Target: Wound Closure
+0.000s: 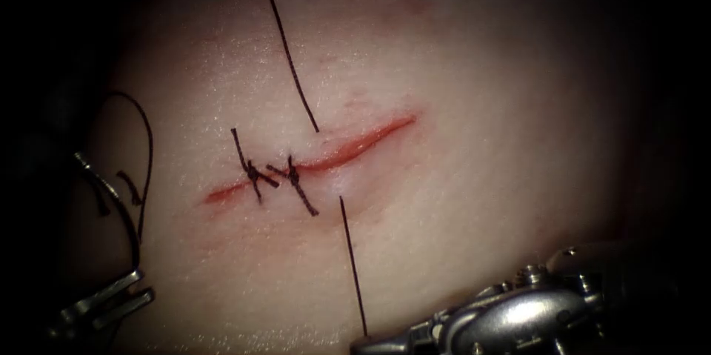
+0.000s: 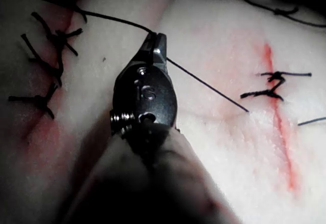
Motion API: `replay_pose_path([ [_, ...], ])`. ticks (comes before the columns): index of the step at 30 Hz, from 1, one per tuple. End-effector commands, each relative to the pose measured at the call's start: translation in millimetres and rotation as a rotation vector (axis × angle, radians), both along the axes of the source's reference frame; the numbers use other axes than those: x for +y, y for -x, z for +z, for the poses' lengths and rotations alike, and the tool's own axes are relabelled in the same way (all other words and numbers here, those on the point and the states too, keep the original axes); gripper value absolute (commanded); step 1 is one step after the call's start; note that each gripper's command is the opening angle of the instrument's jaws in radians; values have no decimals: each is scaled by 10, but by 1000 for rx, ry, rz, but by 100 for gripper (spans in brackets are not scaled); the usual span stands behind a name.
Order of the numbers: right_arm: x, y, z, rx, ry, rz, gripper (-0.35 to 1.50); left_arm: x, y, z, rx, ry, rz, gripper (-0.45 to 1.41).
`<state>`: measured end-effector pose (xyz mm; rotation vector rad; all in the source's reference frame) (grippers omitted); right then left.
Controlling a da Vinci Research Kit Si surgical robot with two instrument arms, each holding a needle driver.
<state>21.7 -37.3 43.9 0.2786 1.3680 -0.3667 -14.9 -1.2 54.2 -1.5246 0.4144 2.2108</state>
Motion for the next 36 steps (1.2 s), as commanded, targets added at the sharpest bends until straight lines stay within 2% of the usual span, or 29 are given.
replay_pose_path([
  [1,-18,-3,0,-16,-5,-24,-35,-1,5,6,1,-2,3,-45],
  [9,-48,3,3,-60,-42,-117,-35,0,6,6,1,-2,3,-45],
  [17,-61,0,6,-101,-45,-180,-35,0,7,6,-1,-2,4,-45],
  [18,-58,-1,6,-97,-51,-174,-30,0,7,6,-1,-2,4,-45],
  [20,-48,-1,6,-98,-47,-120,68,0,7,6,-1,-2,4,-45],
  [21,-39,1,5,-114,-35,-65,103,0,7,6,-1,-2,4,-45],
  [22,-31,3,4,-134,-29,-28,116,1,7,5,-1,-3,3,-45],
  [28,36,29,-5,-228,79,105,142,8,18,-4,-17,-10,6,-45],
  [31,60,38,-9,-264,138,130,142,8,24,-7,-25,-13,4,-45],
  [36,83,41,-11,-303,218,147,130,4,25,-5,-25,-9,6,-45],
])
